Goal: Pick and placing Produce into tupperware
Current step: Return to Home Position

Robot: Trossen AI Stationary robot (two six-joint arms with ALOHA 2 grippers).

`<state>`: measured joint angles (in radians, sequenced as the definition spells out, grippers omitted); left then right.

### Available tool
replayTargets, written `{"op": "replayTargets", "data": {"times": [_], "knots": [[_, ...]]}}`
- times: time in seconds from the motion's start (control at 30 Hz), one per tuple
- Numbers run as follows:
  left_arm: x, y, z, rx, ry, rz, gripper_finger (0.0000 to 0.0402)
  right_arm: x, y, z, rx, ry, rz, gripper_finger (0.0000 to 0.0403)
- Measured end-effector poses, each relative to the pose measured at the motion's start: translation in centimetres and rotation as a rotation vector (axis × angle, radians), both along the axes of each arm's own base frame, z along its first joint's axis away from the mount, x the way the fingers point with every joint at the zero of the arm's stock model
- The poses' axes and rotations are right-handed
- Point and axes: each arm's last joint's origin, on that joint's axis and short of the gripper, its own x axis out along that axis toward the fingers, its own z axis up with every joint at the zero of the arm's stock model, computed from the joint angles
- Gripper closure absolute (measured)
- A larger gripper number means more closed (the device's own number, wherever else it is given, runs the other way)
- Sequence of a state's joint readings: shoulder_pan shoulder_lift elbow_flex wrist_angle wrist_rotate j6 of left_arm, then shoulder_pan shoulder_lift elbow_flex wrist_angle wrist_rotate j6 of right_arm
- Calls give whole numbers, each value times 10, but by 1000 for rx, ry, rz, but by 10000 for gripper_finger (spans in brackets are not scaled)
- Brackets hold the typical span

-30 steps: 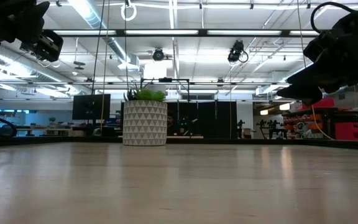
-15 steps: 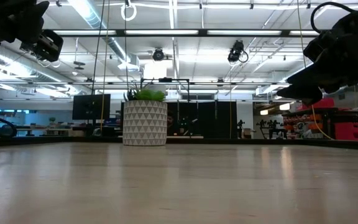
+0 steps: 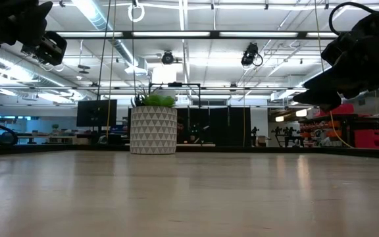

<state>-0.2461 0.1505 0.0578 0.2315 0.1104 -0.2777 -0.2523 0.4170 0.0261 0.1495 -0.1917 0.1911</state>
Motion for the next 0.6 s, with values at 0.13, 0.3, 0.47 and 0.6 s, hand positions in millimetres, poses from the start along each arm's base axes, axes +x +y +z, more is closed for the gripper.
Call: {"op": "replayTargets", "data": {"times": [0.13, 0.3, 0.47, 0.6], "knots": [[0, 0, 0, 0, 0, 0, 334, 0, 0, 0, 0, 0, 0, 103], [0, 0, 0, 0, 0, 0, 331, 0, 0, 0, 0, 0, 0, 103], [0, 0, 0, 0, 0, 0, 326, 0, 0, 0, 0, 0, 0, 103], [0, 0, 0, 0, 0, 0, 331, 0, 0, 0, 0, 0, 0, 103]]}}
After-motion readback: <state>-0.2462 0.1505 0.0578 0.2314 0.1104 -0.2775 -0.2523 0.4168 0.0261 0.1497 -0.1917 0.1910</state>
